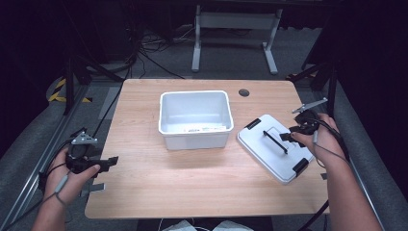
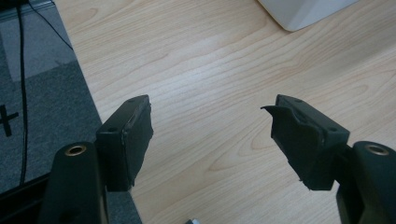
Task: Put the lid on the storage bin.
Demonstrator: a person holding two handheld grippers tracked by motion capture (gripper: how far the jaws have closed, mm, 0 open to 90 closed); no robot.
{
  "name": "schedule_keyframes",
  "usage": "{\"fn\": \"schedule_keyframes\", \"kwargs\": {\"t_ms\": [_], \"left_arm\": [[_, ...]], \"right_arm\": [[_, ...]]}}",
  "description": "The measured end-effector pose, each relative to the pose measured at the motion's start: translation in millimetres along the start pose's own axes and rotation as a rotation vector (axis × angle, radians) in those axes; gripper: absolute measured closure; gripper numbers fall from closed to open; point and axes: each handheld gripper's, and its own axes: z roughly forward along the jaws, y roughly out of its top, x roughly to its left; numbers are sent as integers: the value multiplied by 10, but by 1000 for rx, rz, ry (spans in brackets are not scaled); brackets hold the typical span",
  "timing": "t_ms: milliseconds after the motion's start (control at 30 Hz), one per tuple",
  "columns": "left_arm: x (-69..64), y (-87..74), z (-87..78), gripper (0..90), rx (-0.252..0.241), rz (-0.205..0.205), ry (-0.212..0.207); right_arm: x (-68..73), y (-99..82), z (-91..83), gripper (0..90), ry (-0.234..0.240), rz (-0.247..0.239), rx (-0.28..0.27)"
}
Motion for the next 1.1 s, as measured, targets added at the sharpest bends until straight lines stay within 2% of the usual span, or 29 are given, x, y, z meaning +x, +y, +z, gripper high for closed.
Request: {"fn": "schedule_keyframes", "kwargs": {"t_ms": [200, 300, 333, 400, 467, 533, 667, 767, 800, 833, 867, 900, 1000, 1100], "left_arm": [[0, -17, 4, 299, 22, -11, 1], [-4, -8, -1, 325, 59, -23, 7], [-12, -6, 2, 332, 70, -33, 4], [-20, 4, 6, 364, 92, -29, 7], [-12, 28, 2, 364, 67, -5, 42], [-20, 38, -9, 398, 73, -9, 43], [-28, 39, -28, 377, 72, -15, 44], [-11, 20, -19, 375, 79, -28, 51], [-11, 20, -19, 374, 79, -28, 51], [0, 17, -18, 375, 91, -16, 54], [1, 9, -11, 375, 90, -17, 61], [11, 1, -8, 375, 83, -15, 64], [16, -5, -8, 374, 72, -22, 57], [20, -5, -8, 371, 62, -23, 45]], "right_arm": [[40, 146, 142, 481, 1, -21, 48], [60, 218, 221, 476, 18, -4, 101], [67, 231, 236, 478, 18, -8, 115], [85, 258, 274, 480, 15, -16, 142], [106, 290, 320, 490, 11, -27, 171], [121, 304, 371, 493, 12, -37, 185], [135, 321, 445, 508, 24, -45, 205], [134, 323, 552, 578, 8, -56, 259], [134, 323, 552, 578, 8, -56, 259], [129, 311, 611, 610, -7, -69, 298], [129, 311, 611, 610, -7, -69, 298], [126, 298, 659, 654, -20, -78, 321], [118, 287, 690, 703, -27, -81, 337], [107, 279, 710, 823, -29, -86, 347]]}}
